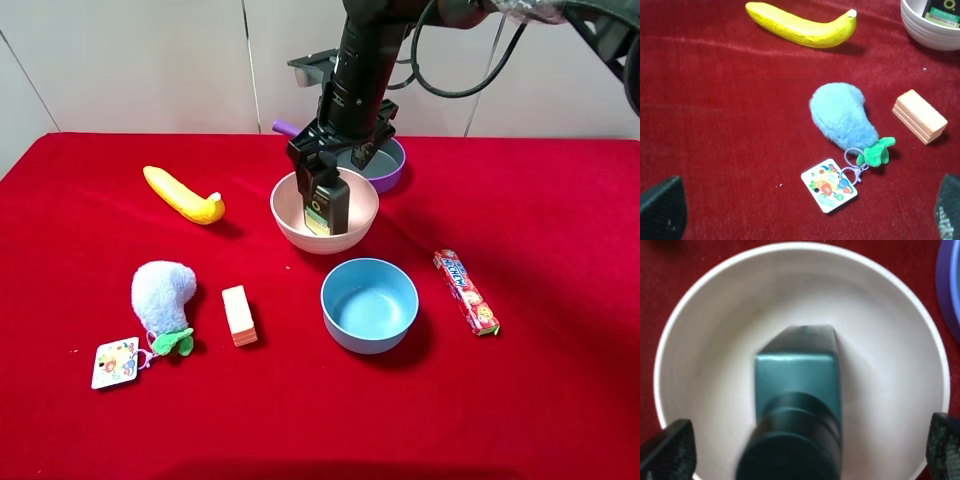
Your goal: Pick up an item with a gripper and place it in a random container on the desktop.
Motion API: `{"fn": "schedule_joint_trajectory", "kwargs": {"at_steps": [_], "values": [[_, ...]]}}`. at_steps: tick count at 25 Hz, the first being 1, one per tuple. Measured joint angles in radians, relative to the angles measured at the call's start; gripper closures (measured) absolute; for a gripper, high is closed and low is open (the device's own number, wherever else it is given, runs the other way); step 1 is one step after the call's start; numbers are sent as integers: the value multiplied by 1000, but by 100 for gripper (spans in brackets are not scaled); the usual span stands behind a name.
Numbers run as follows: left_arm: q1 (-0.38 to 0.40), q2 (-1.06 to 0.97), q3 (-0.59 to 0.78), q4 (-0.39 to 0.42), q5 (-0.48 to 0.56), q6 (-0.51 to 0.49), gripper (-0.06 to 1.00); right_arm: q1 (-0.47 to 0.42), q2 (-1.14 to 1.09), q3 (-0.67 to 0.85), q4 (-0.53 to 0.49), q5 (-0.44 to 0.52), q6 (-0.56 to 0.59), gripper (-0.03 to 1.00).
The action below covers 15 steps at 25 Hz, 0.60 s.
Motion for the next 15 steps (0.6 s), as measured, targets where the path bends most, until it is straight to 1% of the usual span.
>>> {"fn": "schedule_joint_trajectory", "kwargs": {"at_steps": [4, 10, 15], "values": [[0, 0, 0, 0, 0, 0, -5, 0, -34, 0, -4, 12, 0, 28], [0, 0, 0, 0, 0, 0, -5, 0, -101, 0, -39, 83, 5, 28], [0, 0, 0, 0, 0, 0, -5, 0, -153, 0, -61, 87, 28, 28]]}}
